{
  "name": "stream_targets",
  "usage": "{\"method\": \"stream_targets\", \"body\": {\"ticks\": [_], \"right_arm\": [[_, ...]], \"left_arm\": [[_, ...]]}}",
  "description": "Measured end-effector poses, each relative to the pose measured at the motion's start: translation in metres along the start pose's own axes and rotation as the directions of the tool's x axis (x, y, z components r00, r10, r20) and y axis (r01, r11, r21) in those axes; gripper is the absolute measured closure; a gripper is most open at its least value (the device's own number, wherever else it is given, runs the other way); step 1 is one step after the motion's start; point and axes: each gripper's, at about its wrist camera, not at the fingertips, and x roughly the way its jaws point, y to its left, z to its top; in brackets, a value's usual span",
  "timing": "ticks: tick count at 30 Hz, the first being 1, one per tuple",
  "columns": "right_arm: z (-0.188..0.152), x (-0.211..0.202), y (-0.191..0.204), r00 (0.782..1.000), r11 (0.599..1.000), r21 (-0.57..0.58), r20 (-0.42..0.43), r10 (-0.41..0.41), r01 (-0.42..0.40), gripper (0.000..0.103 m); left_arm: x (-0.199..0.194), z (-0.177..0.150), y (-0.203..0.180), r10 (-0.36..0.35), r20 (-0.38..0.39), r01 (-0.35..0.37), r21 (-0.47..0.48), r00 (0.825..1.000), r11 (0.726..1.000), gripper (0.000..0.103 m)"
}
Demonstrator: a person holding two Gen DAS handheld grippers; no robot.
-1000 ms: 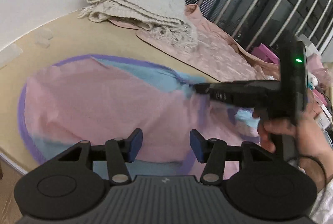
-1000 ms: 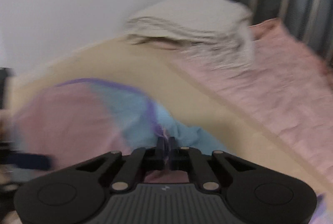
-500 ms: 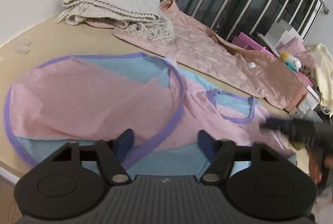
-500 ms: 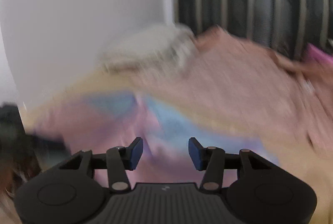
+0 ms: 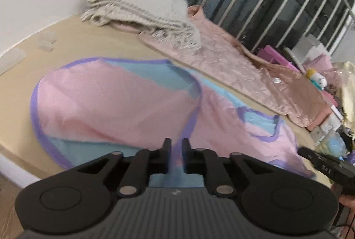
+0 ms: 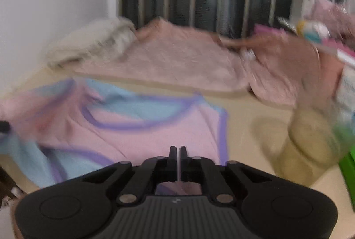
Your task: Fold clothes
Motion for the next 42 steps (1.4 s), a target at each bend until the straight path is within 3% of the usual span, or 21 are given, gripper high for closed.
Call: {"method": "stream_targets", "body": {"ticks": [1, 2, 4, 6, 8, 9, 10, 14, 15, 17, 20, 23, 25, 27, 28, 29, 30, 32, 34, 38, 42], "right_arm": [[0.010, 0.006, 0.011, 0.996, 0.996, -0.028, 0.003, 0.084, -0.084, 0.078], [0.017, 0.015, 0.021, 0.989, 0.988, -0.043, 0.007, 0.148, -0.148, 0.072], [0.033, 0.044, 0.044, 0.972, 0.970, -0.064, -0.008, 0.236, -0.236, 0.069], [0.045, 0.076, 0.061, 0.964, 0.963, -0.064, -0.055, 0.260, -0.263, 0.069], [0.051, 0.103, 0.069, 0.958, 0.964, -0.017, -0.109, 0.264, -0.267, 0.082], [0.052, 0.112, 0.068, 0.956, 0.965, 0.022, -0.133, 0.262, -0.261, 0.099], [0.052, 0.115, 0.066, 0.955, 0.965, 0.037, -0.134, 0.263, -0.260, 0.100], [0.049, 0.106, 0.030, 0.988, 0.992, 0.058, -0.107, 0.115, -0.109, 0.100], [0.048, 0.098, 0.021, 0.989, 0.991, 0.072, -0.089, 0.118, -0.112, 0.096], [0.044, 0.081, 0.004, 0.990, 0.986, 0.103, -0.049, 0.136, -0.130, 0.089], [0.025, 0.040, 0.003, 0.963, 0.963, 0.028, -0.016, 0.270, -0.270, 0.067], [-0.002, 0.016, 0.017, 0.951, 0.951, -0.033, -0.057, 0.304, -0.306, 0.066], [-0.014, 0.010, 0.030, 0.950, 0.949, -0.066, -0.077, 0.304, -0.309, 0.067], [-0.018, 0.007, 0.040, 0.948, 0.949, -0.048, -0.073, 0.309, -0.313, 0.067], [-0.016, 0.005, 0.042, 0.936, 0.937, -0.022, -0.058, 0.347, -0.348, 0.067], [-0.014, 0.006, 0.046, 0.925, 0.927, -0.009, -0.054, 0.375, -0.376, 0.067], [-0.013, 0.006, 0.050, 0.914, 0.916, 0.001, -0.052, 0.401, -0.402, 0.068], [-0.020, 0.010, 0.066, 0.922, 0.922, -0.055, -0.078, 0.379, -0.383, 0.074], [-0.029, 0.007, 0.081, 0.936, 0.928, -0.120, -0.075, 0.345, -0.352, 0.078], [-0.028, -0.010, 0.066, 0.906, 0.906, -0.022, -0.012, 0.422, -0.423, 0.078], [-0.018, 0.003, 0.049, 0.920, 0.916, 0.091, 0.032, 0.390, -0.391, 0.079]], "left_arm": [[0.000, 0.002, -0.004, -0.007, 0.006, 0.007, 0.012, 1.000, 1.000, 0.070], [0.004, 0.003, -0.009, -0.011, 0.006, 0.011, 0.027, 1.000, 1.000, 0.065], [0.014, 0.002, -0.018, -0.022, -0.012, 0.023, 0.062, 1.000, 0.998, 0.065], [0.022, -0.001, -0.023, -0.016, -0.031, 0.019, 0.094, 0.999, 0.995, 0.065], [0.026, -0.005, -0.025, -0.009, -0.039, 0.013, 0.111, 0.999, 0.994, 0.067], [0.025, -0.005, -0.022, -0.017, -0.041, 0.021, 0.106, 0.999, 0.994, 0.067], [0.024, -0.005, -0.019, -0.025, -0.044, 0.029, 0.100, 0.999, 0.995, 0.067], [0.015, -0.004, -0.006, -0.070, -0.049, 0.074, 0.068, 0.996, 0.995, 0.064], [0.011, -0.003, -0.003, -0.086, -0.049, 0.089, 0.060, 0.995, 0.994, 0.063], [-0.001, -0.002, 0.002, -0.122, -0.043, 0.124, 0.062, 0.992, 0.990, 0.054], [-0.018, -0.006, 0.012, -0.126, -0.042, 0.130, 0.093, 0.991, 0.987, 0.046], [-0.019, -0.012, 0.019, -0.080, -0.065, 0.087, 0.112, 0.995, 0.990, 0.046], [-0.015, -0.012, 0.019, -0.066, -0.071, 0.074, 0.116, 0.995, 0.991, 0.049], [-0.015, -0.012, 0.014, -0.074, -0.082, 0.085, 0.145, 0.994, 0.986, 0.065], [-0.015, -0.013, 0.012, -0.074, -0.086, 0.087, 0.158, 0.994, 0.984, 0.081], [-0.015, -0.014, 0.012, -0.066, -0.088, 0.079, 0.160, 0.994, 0.984, 0.087], [-0.015, -0.015, 0.011, -0.057, -0.090, 0.072, 0.163, 0.994, 0.984, 0.088], [-0.014, -0.017, 0.011, -0.041, -0.093, 0.056, 0.169, 0.995, 0.984, 0.097], [-0.015, -0.018, 0.012, -0.024, -0.094, 0.039, 0.166, 0.995, 0.985, 0.100], [-0.024, -0.012, 0.022, -0.025, -0.076, 0.036, 0.144, 0.997, 0.989, 0.101], [-0.025, -0.009, 0.019, -0.039, -0.083, 0.051, 0.151, 0.996, 0.987, 0.100]]}}
